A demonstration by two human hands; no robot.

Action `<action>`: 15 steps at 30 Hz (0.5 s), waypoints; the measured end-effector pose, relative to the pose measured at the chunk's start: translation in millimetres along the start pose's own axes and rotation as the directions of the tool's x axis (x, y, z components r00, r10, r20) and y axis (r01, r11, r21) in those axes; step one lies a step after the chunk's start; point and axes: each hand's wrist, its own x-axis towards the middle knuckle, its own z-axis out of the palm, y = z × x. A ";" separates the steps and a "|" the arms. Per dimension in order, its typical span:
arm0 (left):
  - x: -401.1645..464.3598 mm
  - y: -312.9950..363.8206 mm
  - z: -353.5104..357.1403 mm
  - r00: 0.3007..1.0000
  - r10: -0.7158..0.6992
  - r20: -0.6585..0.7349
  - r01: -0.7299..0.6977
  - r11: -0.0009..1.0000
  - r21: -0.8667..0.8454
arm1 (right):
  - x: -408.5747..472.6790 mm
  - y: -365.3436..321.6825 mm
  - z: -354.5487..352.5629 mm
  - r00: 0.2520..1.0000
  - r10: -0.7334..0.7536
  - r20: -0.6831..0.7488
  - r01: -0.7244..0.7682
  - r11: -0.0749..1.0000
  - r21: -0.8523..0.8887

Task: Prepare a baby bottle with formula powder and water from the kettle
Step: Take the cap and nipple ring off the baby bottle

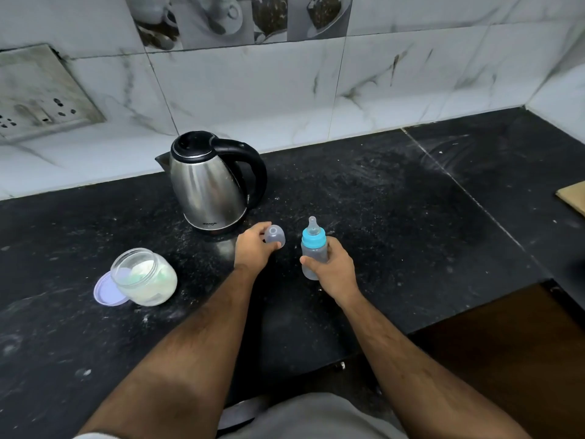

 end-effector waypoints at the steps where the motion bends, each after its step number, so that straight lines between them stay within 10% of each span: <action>1: 0.2 -1.4 1.7 1.000 -0.012 0.004 0.012 1.000 0.012 | 0.9 0.2 0.1 1.000 -0.001 0.009 0.001 1.000 0.004; 7: -2.1 -2.9 3.8 0.999 -0.036 0.030 0.036 0.999 0.006 | 6.2 4.3 5.0 0.997 -0.005 0.074 0.003 1.000 0.028; 15: -28.9 -1.7 -30.4 0.957 0.024 -0.288 -0.047 0.996 -0.075 | 0.1 -7.0 23.7 0.990 -0.033 0.136 0.020 0.995 0.093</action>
